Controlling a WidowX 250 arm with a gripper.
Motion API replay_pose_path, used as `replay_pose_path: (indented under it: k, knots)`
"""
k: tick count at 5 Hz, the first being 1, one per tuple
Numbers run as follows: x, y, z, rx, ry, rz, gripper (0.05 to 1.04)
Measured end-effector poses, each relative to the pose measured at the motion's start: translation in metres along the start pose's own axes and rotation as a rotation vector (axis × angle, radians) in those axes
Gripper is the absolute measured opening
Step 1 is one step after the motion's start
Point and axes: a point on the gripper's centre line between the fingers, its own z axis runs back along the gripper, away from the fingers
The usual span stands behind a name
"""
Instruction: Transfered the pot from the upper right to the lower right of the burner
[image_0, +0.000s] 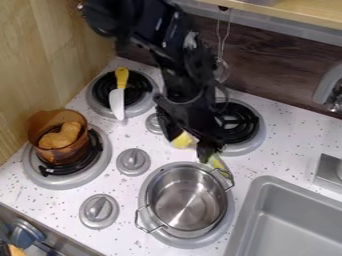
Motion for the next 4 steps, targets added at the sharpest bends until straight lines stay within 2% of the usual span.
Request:
replay_pose_path:
  k: [1,2,3,4]
  knots:
    - [0.018,0.022,-0.006,-0.018,0.008,-0.024,1.001]
    - [0.028,0.035,-0.016,0.017,0.019,-0.017,1.001]
    - [0.030,0.066,-0.023,0.020,0.018,0.047,1.001]
    - [0.033,0.094,-0.032,0.011,0.013,0.029,1.001]
